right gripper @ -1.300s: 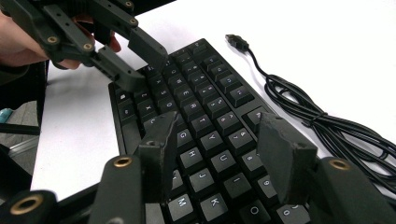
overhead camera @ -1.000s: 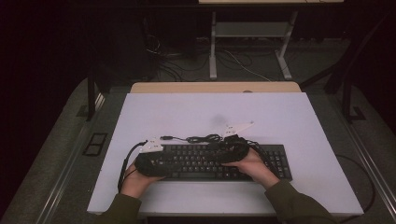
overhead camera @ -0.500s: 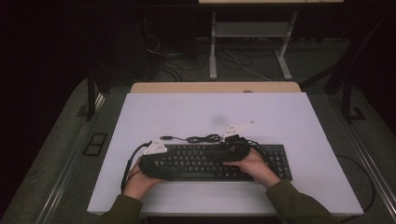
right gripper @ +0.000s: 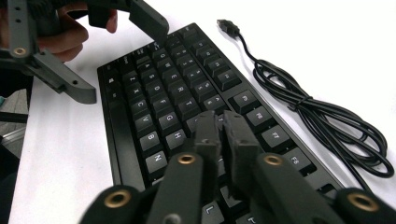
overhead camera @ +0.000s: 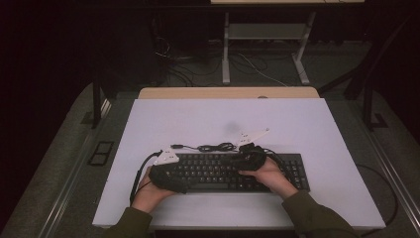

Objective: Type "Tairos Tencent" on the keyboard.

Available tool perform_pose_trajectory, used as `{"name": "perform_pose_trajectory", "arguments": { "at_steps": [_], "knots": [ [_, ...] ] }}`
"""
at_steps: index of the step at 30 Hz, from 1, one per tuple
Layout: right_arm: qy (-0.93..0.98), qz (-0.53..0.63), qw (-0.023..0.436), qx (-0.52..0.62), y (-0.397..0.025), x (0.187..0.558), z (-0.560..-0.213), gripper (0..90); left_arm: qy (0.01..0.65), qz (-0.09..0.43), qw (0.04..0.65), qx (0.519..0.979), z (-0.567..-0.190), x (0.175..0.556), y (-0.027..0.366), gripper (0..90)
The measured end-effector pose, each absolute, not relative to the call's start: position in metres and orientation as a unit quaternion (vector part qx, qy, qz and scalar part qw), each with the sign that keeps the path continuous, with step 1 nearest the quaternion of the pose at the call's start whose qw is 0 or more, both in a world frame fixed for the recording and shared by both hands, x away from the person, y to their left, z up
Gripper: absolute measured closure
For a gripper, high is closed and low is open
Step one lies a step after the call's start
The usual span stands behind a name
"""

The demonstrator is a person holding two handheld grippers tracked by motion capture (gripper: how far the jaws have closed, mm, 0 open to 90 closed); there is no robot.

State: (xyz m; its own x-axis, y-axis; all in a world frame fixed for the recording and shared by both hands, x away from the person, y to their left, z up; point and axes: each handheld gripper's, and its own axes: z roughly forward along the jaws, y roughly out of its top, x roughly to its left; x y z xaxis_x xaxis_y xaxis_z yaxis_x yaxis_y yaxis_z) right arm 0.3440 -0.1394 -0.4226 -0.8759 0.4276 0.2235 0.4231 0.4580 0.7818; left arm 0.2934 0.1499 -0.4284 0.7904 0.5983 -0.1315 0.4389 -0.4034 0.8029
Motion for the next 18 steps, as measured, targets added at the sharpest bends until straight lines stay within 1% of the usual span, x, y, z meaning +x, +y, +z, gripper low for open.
{"name": "perform_pose_trajectory", "arguments": {
  "at_steps": [2,5,18],
  "knots": [
    [0.855,0.454,0.003,0.249,-0.1393,0.3441,-0.4232,89.3,0.31,0.088,0.449,0.834,-0.4289,0.2938,0.1494,3.3],
    [0.857,0.449,0.003,0.25,-0.1394,0.3449,-0.4246,89.5,0.309,0.085,0.447,0.835,-0.4297,0.2942,0.148,0.2],
    [0.868,0.428,0.004,0.252,-0.1356,0.3453,-0.43,89.5,0.309,0.083,0.443,0.837,-0.4309,0.2948,0.1472,0.0]
  ]
}}
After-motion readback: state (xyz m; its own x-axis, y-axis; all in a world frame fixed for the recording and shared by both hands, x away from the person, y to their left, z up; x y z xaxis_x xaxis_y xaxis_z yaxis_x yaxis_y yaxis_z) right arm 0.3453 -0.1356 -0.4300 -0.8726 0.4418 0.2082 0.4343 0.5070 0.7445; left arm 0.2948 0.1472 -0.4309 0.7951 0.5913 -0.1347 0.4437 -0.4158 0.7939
